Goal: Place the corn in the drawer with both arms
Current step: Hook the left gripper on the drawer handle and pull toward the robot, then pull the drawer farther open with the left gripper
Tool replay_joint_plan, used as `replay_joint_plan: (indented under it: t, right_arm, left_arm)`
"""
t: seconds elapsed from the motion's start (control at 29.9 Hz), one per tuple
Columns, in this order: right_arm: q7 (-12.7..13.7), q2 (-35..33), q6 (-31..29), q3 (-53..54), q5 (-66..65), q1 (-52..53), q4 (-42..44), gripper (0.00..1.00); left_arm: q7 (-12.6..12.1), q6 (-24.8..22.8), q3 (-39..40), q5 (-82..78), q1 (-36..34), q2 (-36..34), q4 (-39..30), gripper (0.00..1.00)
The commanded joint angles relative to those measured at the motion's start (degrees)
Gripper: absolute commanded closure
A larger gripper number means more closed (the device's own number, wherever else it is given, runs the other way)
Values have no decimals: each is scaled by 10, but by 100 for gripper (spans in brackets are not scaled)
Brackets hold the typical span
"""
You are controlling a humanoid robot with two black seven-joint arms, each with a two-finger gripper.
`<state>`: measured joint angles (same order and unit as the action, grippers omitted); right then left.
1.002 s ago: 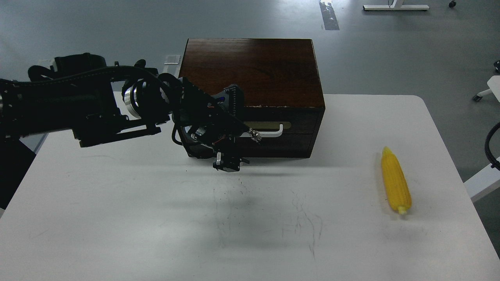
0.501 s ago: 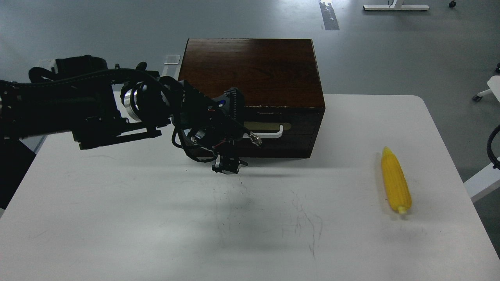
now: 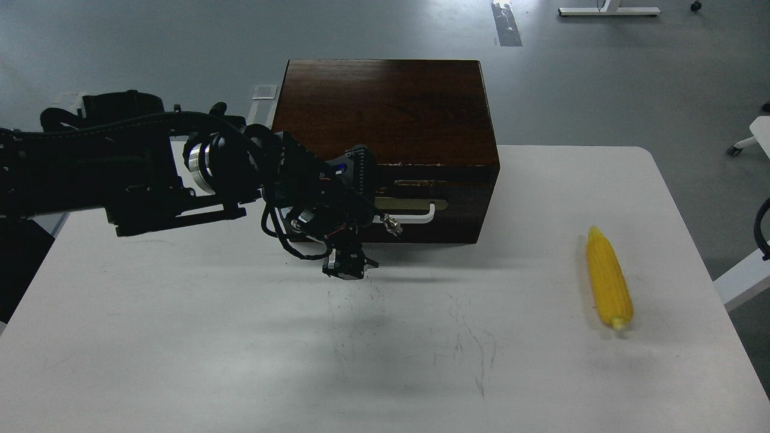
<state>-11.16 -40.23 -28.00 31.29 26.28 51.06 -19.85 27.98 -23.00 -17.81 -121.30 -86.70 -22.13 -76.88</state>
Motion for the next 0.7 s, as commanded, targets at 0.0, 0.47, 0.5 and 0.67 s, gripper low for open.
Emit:
replay_joint_plan:
  t: [0.0, 0.47, 0.5, 0.67]
  right_arm:
    - [0, 0, 0, -1, 0, 0, 1, 0]
    - [0, 0, 0, 0, 0, -3, 5, 0]
    - [0, 0, 0, 0, 0, -3, 5, 0]
    - [0, 0, 0, 0, 0, -3, 5, 0]
  left_arm:
    - [0, -8, 1, 0, -2, -3, -13, 16]
    - [0, -32, 6, 1, -3, -23, -58, 15]
    - [0, -32, 6, 1, -2, -25, -65, 15]
    - [0, -46, 9, 1, -4, -26, -85, 15]
